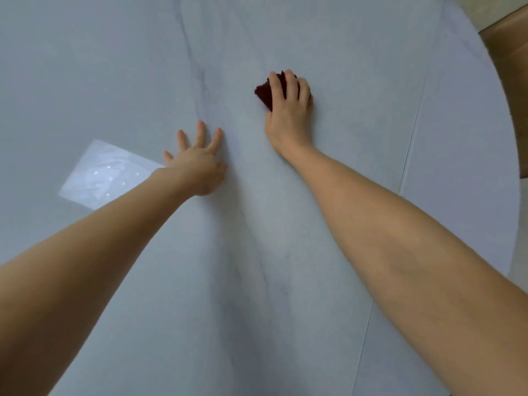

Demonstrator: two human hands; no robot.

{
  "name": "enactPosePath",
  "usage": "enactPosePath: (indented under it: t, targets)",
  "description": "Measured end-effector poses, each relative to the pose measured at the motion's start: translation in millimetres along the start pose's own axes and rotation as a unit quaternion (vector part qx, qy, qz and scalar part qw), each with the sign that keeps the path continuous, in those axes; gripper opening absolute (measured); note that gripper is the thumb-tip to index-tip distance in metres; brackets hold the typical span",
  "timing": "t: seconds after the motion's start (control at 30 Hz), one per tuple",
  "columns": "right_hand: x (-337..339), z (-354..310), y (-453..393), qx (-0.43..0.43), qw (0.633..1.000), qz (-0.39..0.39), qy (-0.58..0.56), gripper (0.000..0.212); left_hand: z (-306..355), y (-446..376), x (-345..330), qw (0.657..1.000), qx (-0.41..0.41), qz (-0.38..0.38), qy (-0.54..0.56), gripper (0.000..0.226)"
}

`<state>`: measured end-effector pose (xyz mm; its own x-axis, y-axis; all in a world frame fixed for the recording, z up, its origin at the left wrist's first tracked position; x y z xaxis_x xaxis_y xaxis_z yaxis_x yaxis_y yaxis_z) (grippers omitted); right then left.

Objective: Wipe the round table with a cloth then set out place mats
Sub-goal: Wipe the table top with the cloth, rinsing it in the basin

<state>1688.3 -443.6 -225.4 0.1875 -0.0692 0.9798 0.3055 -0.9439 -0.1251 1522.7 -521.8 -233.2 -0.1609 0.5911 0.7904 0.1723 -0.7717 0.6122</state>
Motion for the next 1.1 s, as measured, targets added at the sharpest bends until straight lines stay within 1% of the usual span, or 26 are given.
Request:
enactPosePath:
  t: [0.03,0.07,0.13,0.2,0.23,0.27,0.3,0.33,0.37,0.4,0.43,0.47,0.53,0.57,0.63,0.67,0.7,0.73,0.77,0.83,0.87,0.9,0.93,0.97,1.03,1.1]
  targets:
    - [-4.0,-17.1,2.9,0.044,0.999,0.011,-0.027,0.061,0.0,0.3,-1.3,1.000,0.000,0.004,0.008,0.066]
    - [-9.2,-34.4,13.1,0.117,0.991,0.011,-0.059,0.061,0.4,1.1,-2.9,1.000,0.000,0.008,0.014,0.067]
    - [-15.9,-58.2,46.6,0.253,0.961,-0.019,-0.108,0.065,-2.7,2.5,-6.6,1.000,-0.005,0.009,0.022,0.067]
    - [-14.9,-55.3,64.2,0.337,0.934,-0.066,-0.098,0.066,-6.9,0.6,-5.1,1.000,-0.017,0.000,0.025,0.068]
    - [-13.8,-47.4,62.0,0.354,0.930,-0.065,-0.069,0.066,-9.5,-0.5,-2.5,0.999,-0.025,-0.007,0.026,0.069]
    - [-12.6,-33.7,52.5,0.326,0.943,-0.052,-0.041,0.064,-11.1,-1.7,1.1,0.999,-0.039,-0.013,0.024,0.069]
    - [-8.1,-15.4,38.7,0.252,0.967,-0.034,-0.015,0.063,-12.3,-2.6,4.3,0.998,-0.051,-0.017,0.023,0.069]
    - [-1.7,-0.2,25.4,0.147,0.989,-0.017,0.010,0.061,-17.5,-3.2,8.1,0.998,-0.061,-0.015,0.021,0.068]
    - [2.5,10.1,18.0,0.032,0.999,-0.013,0.032,0.060,-24.5,-4.1,10.2,0.998,-0.062,-0.012,0.020,0.068]
    - [3.8,4.5,16.4,-0.048,0.998,-0.019,0.044,0.060,-37.5,-1.8,10.1,0.998,-0.052,-0.009,0.024,0.067]
    - [3.4,-6.1,19.0,-0.077,0.996,-0.025,0.048,0.060,-45.5,-0.7,9.2,0.999,-0.042,-0.002,0.026,0.067]
    - [-2.7,-36.6,21.8,-0.039,0.998,-0.026,0.032,0.061,-66.9,2.4,7.7,0.999,-0.024,0.009,0.029,0.066]
    - [-17.3,-99.4,35.8,0.126,0.991,-0.028,-0.023,0.064,-97.2,6.9,3.2,0.999,0.011,0.030,0.029,0.065]
    - [-25.1,-137.0,46.3,0.230,0.971,-0.043,-0.048,0.067,-119.3,11.5,1.6,0.998,0.039,0.041,0.034,0.065]
    - [-32.0,-181.0,69.1,0.399,0.910,-0.086,-0.077,0.069,-148.2,17.7,-1.9,0.994,0.088,0.056,0.035,0.064]
    - [-31.9,-184.6,70.4,0.455,0.881,-0.100,-0.082,0.069,-158.8,21.3,-4.0,0.991,0.114,0.057,0.041,0.064]
    - [-31.9,-181.0,66.0,0.486,0.866,-0.093,-0.071,0.069,-168.8,25.8,-6.9,0.987,0.141,0.057,0.053,0.064]
    - [-33.4,-175.0,56.2,0.480,0.872,-0.085,-0.055,0.068,-181.8,31.5,-10.3,0.982,0.169,0.055,0.072,0.065]
    - [-33.9,-163.0,38.6,0.426,0.901,-0.071,-0.049,0.068,-192.2,35.6,-13.4,0.977,0.185,0.053,0.087,0.065]
    - [-27.3,-140.2,-3.9,0.215,0.975,-0.017,-0.042,0.066,-209.4,41.1,-19.9,0.978,0.178,0.044,0.103,0.064]
    - [-26.5,-134.7,-20.0,0.105,0.994,-0.014,-0.039,0.064,-213.7,41.8,-21.6,0.980,0.161,0.041,0.109,0.062]
    - [-26.1,-141.9,-32.2,0.040,0.998,-0.022,-0.039,0.062,-218.1,41.0,-23.0,0.981,0.150,0.040,0.116,0.061]
    - [-27.2,-158.0,-38.6,0.036,0.998,-0.032,-0.041,0.061,-220.5,39.6,-23.2,0.981,0.145,0.038,0.123,0.061]
    - [-31.1,-181.8,-41.6,0.080,0.995,-0.038,-0.052,0.060,-223.4,36.9,-23.0,0.980,0.146,0.040,0.128,0.061]
    - [-39.9,-229.8,-25.1,0.207,0.972,-0.049,-0.103,0.059,-223.6,34.1,-23.4,0.980,0.141,0.040,0.134,0.061]
    - [-49.7,-267.2,15.4,0.316,0.935,-0.064,-0.146,0.063,-227.0,35.0,-24.6,0.981,0.127,0.043,0.138,0.061]
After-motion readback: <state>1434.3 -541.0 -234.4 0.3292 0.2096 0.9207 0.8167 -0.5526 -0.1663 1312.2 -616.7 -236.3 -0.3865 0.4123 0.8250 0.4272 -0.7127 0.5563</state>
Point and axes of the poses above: each hand's wrist, its own y-axis away from the middle knuckle, its own x-axis out of the back of the hand, z = x × y, the point moved 6 cm from there along -y, towards the middle knuckle, and after that the axes turned 15 degrees about x, right-handed, at the moved point
